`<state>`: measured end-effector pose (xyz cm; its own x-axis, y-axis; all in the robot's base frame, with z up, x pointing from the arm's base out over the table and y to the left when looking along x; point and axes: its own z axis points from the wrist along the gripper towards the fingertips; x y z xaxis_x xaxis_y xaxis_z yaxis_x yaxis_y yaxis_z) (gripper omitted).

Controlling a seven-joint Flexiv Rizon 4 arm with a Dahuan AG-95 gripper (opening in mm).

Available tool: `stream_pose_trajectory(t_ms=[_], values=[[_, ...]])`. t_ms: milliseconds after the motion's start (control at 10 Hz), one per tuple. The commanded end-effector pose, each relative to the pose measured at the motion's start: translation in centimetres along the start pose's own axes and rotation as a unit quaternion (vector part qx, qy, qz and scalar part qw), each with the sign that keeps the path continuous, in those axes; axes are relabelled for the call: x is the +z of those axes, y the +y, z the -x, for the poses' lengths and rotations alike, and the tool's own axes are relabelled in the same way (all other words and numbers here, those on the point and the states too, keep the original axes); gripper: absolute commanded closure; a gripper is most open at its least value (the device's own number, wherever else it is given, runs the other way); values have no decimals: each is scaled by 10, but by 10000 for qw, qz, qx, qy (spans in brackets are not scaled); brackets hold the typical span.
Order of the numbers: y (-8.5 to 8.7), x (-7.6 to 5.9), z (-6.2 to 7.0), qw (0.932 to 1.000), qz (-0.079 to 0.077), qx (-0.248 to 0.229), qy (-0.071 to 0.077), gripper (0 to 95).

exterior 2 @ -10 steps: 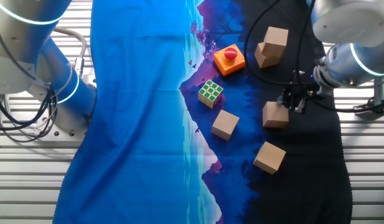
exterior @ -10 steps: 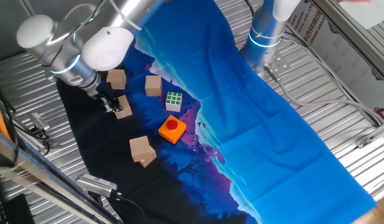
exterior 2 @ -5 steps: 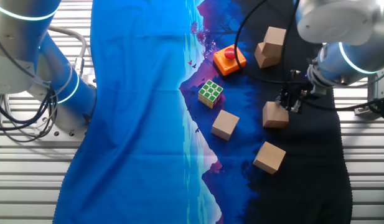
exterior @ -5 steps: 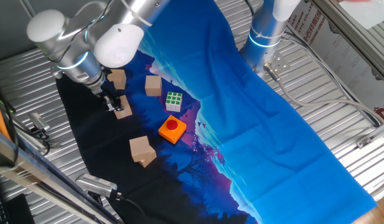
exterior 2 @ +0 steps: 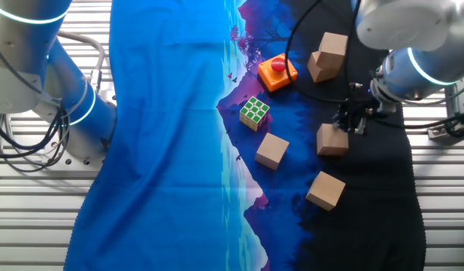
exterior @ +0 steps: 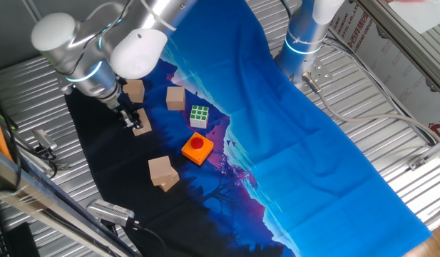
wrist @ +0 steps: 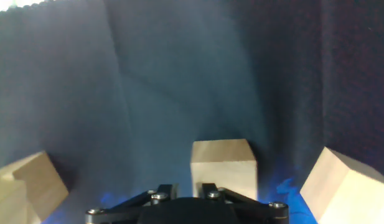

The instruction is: Stack the blocks in a vertical line of five

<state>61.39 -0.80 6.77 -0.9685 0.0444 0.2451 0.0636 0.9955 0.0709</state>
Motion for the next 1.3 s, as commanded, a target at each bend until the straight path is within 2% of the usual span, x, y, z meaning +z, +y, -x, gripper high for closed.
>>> stream_pose_trajectory(t_ms=[100,200,300,400,500,600,700,800,900,1000,1300], values=[[0,2,3,9985,410,255,257,190],[0,-1,5,9995,9,88,302,190],[0,-3,5,9995,-165,39,266,190],[1,-11,6,9997,-80,134,210,190],[3,-23,7,9993,-336,16,131,190],[4,-29,5,9991,-407,-17,126,190],[6,-33,2,9991,-411,3,88,190],[6,-34,1,9990,-435,1,66,190],[5,-33,2,9990,-445,2,51,380],[2,-30,5,9985,-550,-16,-7,380],[-17,-17,6,9984,-559,17,-89,380]])
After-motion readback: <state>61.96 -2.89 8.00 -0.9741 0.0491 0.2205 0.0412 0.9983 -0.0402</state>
